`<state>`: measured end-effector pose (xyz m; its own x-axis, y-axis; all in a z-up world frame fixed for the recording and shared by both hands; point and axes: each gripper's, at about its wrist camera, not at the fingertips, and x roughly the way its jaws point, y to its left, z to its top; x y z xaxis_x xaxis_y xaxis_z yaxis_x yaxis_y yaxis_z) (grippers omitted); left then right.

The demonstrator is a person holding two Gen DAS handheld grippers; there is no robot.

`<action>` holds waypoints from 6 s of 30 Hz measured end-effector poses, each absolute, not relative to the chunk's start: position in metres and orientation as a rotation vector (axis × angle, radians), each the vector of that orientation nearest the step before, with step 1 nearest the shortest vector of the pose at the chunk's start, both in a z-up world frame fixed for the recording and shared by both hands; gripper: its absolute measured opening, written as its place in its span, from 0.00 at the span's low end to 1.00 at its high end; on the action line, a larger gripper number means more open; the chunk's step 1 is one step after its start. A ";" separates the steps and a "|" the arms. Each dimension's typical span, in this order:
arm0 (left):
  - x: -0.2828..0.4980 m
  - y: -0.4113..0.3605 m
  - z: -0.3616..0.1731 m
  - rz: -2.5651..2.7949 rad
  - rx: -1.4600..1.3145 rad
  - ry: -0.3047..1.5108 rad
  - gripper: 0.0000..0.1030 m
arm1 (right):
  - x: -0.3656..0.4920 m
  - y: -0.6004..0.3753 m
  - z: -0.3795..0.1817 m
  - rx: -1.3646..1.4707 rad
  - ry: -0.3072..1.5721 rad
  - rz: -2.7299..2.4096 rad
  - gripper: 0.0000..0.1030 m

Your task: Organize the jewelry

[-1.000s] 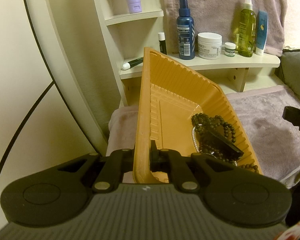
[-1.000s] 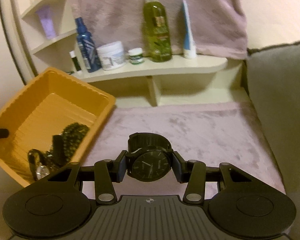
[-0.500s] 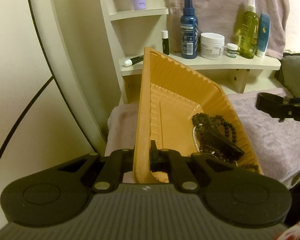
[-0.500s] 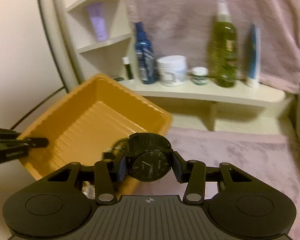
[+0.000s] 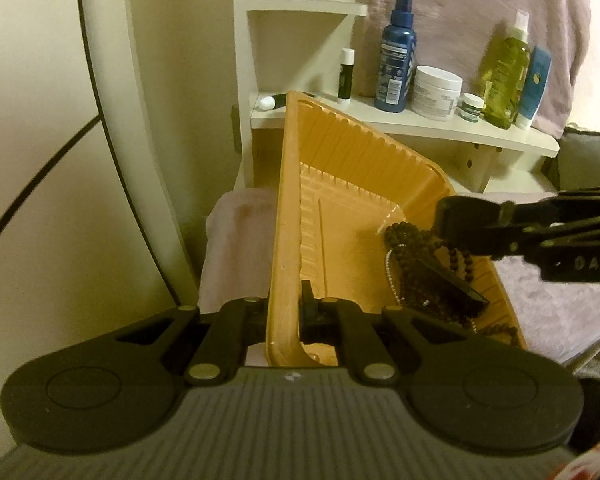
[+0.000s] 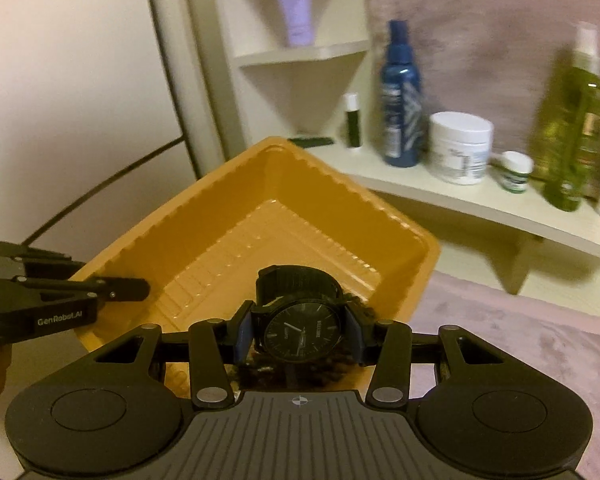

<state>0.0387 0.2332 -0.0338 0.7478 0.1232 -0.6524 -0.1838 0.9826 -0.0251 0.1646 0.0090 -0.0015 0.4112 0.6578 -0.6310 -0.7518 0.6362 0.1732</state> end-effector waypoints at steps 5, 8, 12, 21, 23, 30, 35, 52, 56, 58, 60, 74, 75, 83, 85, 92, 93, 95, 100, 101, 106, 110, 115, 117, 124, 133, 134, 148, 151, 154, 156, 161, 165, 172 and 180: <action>0.039 0.244 -0.039 0.153 -0.134 0.713 0.06 | 0.168 0.029 -0.009 -0.189 0.754 0.911 0.45; 0.038 0.248 -0.042 0.146 -0.153 0.714 0.06 | 0.170 0.038 -0.014 -0.215 0.764 0.919 0.45; 0.037 0.253 -0.047 0.141 -0.168 0.723 0.07 | 0.171 0.049 -0.018 -0.246 0.770 0.920 0.45; 0.033 0.266 -0.051 0.152 -0.213 0.717 0.35 | 0.172 0.063 -0.029 -0.302 0.781 0.918 0.45; 0.031 0.270 -0.050 0.158 -0.212 0.714 0.36 | 0.174 0.065 -0.030 -0.306 0.783 0.918 0.45; 0.025 0.274 -0.044 0.181 -0.204 0.693 0.36 | 0.173 0.072 -0.028 -0.317 0.779 0.928 0.45; 0.019 0.275 -0.040 0.196 -0.201 0.671 0.38 | 0.172 0.077 -0.028 -0.322 0.778 0.921 0.45; 0.007 0.275 -0.032 0.238 -0.180 0.638 0.57 | 0.169 0.052 -0.009 -0.206 0.746 0.854 0.68; 0.004 0.268 -0.027 0.240 -0.155 0.639 0.72 | 0.166 0.024 -0.004 -0.139 0.769 0.772 0.72; 0.001 0.263 -0.024 0.241 -0.142 0.634 0.81 | 0.164 0.009 -0.002 -0.100 0.782 0.732 0.74; -0.001 0.257 -0.022 0.246 -0.126 0.633 0.87 | 0.160 -0.005 0.002 -0.066 0.790 0.694 0.77; -0.021 0.202 -0.005 0.209 -0.105 0.632 1.00 | 0.121 -0.089 0.016 0.049 0.894 0.502 0.81; -0.022 0.197 -0.005 0.201 -0.107 0.636 1.00 | 0.118 -0.094 0.017 0.048 0.898 0.497 0.81; -0.026 0.161 -0.011 0.183 -0.152 0.715 1.00 | 0.094 -0.129 0.015 0.043 0.926 0.471 0.81; -0.027 0.153 -0.012 0.169 -0.159 0.731 1.00 | 0.088 -0.137 0.015 0.049 0.927 0.466 0.81; -0.032 0.121 -0.011 0.149 -0.145 0.753 1.00 | 0.072 -0.158 0.014 0.054 0.930 0.462 0.81; -0.033 0.118 -0.011 0.148 -0.144 0.756 1.00 | 0.070 -0.161 0.015 0.056 0.930 0.460 0.81; -0.035 0.112 -0.011 0.148 -0.140 0.760 1.00 | 0.065 -0.166 0.016 0.056 0.927 0.455 0.81; -0.039 0.098 -0.011 0.150 -0.129 0.772 1.00 | 0.054 -0.176 0.019 0.055 0.924 0.452 0.81; -0.040 0.095 -0.011 0.151 -0.125 0.774 1.00 | 0.052 -0.177 0.019 0.053 0.924 0.456 0.81; -0.047 0.080 -0.013 0.140 -0.106 0.777 1.00 | 0.041 -0.178 0.021 0.052 0.909 0.458 0.81; -0.049 0.070 -0.014 0.126 -0.100 0.775 1.00 | 0.037 -0.179 0.022 0.047 0.904 0.458 0.81; -0.050 0.066 -0.018 0.125 -0.098 0.780 1.00 | 0.031 -0.178 0.021 0.033 0.904 0.465 0.81; -0.050 0.065 -0.020 0.126 -0.098 0.784 1.00 | 0.031 -0.179 0.020 0.028 0.905 0.466 0.81; -0.050 0.067 -0.021 0.137 -0.101 0.786 1.00 | 0.031 -0.178 0.019 0.020 0.907 0.464 0.81; -0.050 0.067 -0.021 0.132 -0.103 0.784 1.00 | 0.032 -0.179 0.019 0.019 0.906 0.463 0.81; -0.050 0.066 -0.021 0.130 -0.102 0.784 1.00 | 0.033 -0.179 0.019 0.019 0.905 0.464 0.81; -0.050 0.066 -0.020 0.123 -0.102 0.782 1.00 | 0.033 -0.179 0.019 0.019 0.905 0.464 0.81; -0.049 0.066 -0.020 0.121 -0.101 0.780 1.00 | 0.033 -0.179 0.019 0.018 0.904 0.465 0.81; -0.049 0.066 -0.019 0.121 -0.101 0.780 1.00 | 0.034 -0.180 0.020 0.019 0.903 0.465 0.81; -0.049 0.066 -0.020 0.122 -0.100 0.780 1.00 | 0.034 -0.180 0.021 0.017 0.903 0.466 0.81; -0.049 0.065 -0.019 0.122 -0.102 0.779 1.00 | 0.034 -0.180 0.020 0.017 0.903 0.466 0.81; -0.048 0.065 -0.018 0.121 -0.103 0.780 1.00 | 0.034 -0.179 0.020 0.018 0.903 0.465 0.81; -0.047 0.065 -0.018 0.121 -0.103 0.779 1.00 | 0.034 -0.179 0.020 0.017 0.903 0.464 0.81; -0.048 0.066 -0.018 0.120 -0.104 0.780 1.00 | 0.033 -0.178 0.020 0.018 0.903 0.464 0.81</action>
